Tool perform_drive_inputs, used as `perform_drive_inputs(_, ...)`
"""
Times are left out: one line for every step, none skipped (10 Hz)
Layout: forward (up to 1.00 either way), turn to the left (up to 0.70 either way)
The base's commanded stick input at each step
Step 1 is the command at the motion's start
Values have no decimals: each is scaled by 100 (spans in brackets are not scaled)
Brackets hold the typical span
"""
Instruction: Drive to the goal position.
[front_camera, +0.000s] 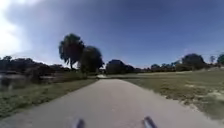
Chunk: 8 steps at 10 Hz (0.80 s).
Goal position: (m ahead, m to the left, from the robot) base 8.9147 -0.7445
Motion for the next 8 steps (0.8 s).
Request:
perform_drive_inputs(70, 0)
perform_drive_inputs(70, 0)
perform_drive_inputs(70, 0)
perform_drive_inputs(70, 0)
perform_drive_inputs(70, 0)
perform_drive_inputs(70, 0)
perform_drive_inputs(70, 0)
perform_drive_inputs(70, 12)
